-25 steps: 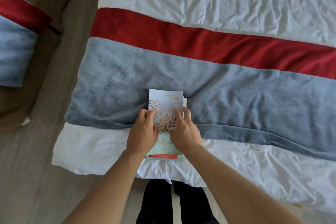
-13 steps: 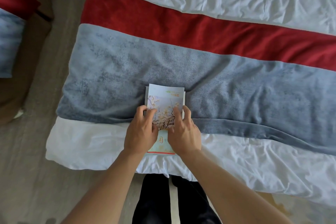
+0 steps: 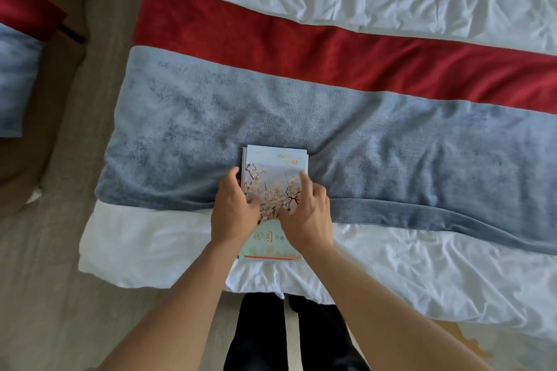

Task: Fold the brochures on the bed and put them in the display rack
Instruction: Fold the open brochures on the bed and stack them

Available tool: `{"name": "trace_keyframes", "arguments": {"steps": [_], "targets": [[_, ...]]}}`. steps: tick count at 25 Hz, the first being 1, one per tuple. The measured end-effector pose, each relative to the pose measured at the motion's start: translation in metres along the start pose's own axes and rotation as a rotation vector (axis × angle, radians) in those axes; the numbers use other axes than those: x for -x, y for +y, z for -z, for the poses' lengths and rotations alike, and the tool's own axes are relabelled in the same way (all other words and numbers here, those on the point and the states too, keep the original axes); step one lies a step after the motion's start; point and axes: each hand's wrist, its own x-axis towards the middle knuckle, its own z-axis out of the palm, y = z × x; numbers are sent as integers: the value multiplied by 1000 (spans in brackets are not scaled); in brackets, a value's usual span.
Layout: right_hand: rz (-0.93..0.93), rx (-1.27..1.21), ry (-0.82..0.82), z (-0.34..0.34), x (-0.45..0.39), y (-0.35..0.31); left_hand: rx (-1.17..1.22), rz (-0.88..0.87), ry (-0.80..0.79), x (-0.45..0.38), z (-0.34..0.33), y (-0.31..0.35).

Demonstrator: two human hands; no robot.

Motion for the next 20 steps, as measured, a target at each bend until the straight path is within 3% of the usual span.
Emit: {"name": "trace_keyframes", "arguments": {"steps": [2,5,14,17,20], "targets": [[-91,-86,-8,2,-9,-2,10,134,-16,-9,-2,3],[-142,-97,-30,4,-18,-4,-5,202,-42,-15,-5,6],[-115,-68,-5,-1,-10,-6,5,115,-29,-9,-8,3],[171,230,117,-10,3,-5,-186,-103,71,2,-9,6],[408,344,1,-18,10,4,-405,-323,36,11,-13,2]]}}
